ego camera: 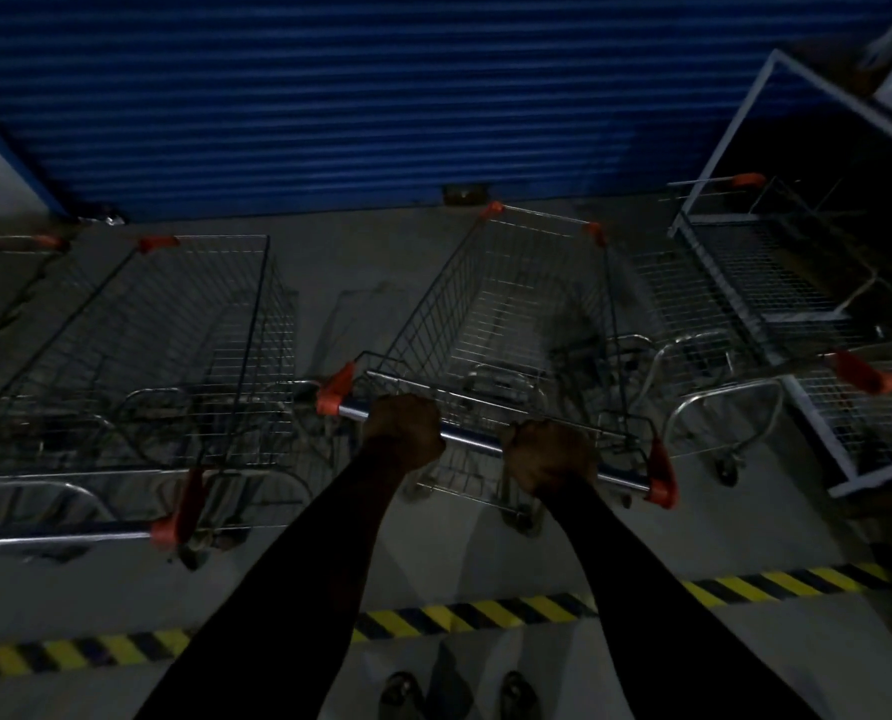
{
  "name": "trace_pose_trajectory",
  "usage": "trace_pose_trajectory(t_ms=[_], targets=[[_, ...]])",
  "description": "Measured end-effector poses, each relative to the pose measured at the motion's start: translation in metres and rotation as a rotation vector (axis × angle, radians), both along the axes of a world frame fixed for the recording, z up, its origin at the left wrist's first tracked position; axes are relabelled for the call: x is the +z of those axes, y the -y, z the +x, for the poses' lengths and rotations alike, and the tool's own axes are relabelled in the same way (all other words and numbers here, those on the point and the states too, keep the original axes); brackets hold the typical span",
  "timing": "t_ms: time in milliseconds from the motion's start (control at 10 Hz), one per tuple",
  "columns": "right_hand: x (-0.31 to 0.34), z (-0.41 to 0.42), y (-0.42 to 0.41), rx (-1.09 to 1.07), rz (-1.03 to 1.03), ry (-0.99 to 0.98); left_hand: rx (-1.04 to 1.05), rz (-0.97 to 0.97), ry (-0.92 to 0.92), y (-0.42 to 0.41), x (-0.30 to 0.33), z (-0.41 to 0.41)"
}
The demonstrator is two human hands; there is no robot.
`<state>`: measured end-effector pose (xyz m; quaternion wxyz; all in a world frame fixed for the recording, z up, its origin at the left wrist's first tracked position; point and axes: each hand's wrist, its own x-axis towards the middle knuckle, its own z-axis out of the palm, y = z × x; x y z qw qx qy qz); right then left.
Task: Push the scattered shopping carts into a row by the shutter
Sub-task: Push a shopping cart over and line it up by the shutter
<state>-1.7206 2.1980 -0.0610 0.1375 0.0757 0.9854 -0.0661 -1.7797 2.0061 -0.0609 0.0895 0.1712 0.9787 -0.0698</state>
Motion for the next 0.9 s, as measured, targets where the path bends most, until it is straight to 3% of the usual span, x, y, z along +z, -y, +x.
trace_pose_trajectory(t_ms=[300,500,700,900], targets=[[0.004,0.011,0.006,0.231,0.102,-0.092,0.02,0.152,-0.065,0.027,-0.015,0.054],[0.003,0.012,0.033,0.461,0.223,-0.099,0.092,0.085,-0.089,0.054,-0.005,0.073],[-0.001,0.008,0.054,0.351,0.171,-0.029,0.132,0.094,-0.087,0.075,-0.007,0.082],[-0.012,0.005,0.054,0.277,0.089,-0.082,0.126,0.071,-0.1,0.078,-0.008,0.088]])
